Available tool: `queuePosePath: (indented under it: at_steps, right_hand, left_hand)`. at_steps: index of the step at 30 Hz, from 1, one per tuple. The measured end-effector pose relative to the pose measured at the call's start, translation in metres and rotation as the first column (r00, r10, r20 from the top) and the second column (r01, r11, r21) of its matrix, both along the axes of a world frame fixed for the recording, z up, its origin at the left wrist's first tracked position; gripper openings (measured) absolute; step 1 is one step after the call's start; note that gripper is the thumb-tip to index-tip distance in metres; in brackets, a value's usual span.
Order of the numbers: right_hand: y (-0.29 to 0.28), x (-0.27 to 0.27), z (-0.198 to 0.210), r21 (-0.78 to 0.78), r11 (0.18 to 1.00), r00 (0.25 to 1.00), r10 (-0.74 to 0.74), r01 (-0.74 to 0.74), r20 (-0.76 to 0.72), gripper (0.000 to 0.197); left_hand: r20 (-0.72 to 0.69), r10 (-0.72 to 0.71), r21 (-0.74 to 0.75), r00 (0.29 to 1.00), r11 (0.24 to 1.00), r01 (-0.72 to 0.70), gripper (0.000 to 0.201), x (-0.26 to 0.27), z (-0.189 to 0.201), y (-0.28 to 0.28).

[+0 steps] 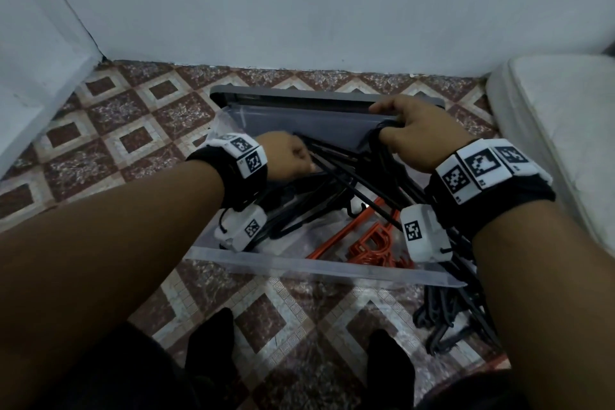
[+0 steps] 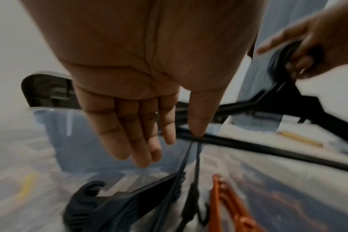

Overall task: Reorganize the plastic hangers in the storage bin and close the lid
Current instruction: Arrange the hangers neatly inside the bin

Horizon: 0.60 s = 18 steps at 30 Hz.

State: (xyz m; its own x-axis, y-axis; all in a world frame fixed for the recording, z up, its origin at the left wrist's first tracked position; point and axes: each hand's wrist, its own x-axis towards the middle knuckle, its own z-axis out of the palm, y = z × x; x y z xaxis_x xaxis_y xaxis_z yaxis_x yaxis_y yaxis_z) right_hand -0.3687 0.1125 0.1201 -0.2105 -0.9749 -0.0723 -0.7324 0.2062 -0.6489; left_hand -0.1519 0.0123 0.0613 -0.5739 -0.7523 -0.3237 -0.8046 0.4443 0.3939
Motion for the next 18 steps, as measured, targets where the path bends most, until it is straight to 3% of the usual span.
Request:
queuePosePath:
  at_steps: [4,8,11,14,18]
  right_hand:
    - [0.000,-0.011,-0.001,0.012,0.998,0.998,-0.054,0.054,0.027,0.029]
    - [-0.004,-0.018,-0.006,-0.035,0.996,0.994,-0.085,0.087,0.067,0.028]
    - [-0.005,-0.022,-0.013,-0.081,0.989,0.988,-0.117,0.125,0.098,0.026]
    - [-0.006,-0.029,-0.020,-0.098,0.980,0.973,-0.156,0.174,0.167,0.024]
    - [-0.005,-0.039,-0.023,-0.190,0.948,0.955,-0.216,0.254,0.201,0.025]
  left_hand:
    - [0.276,-0.021,0.023,0.961,1.000,0.016,0.034,0.004,-0.036,-0.024]
    - [0.382,-0.079,0.033,0.921,0.997,0.072,0.038,-0.011,-0.080,-0.045]
    - [0.392,-0.103,0.037,0.914,0.995,0.096,0.042,-0.033,-0.116,-0.055]
    - [0.294,-0.087,0.071,0.952,0.995,0.069,0.064,-0.057,-0.145,-0.062]
    - [0.188,-0.036,0.126,0.981,0.992,0.012,0.075,-0.081,-0.174,-0.061]
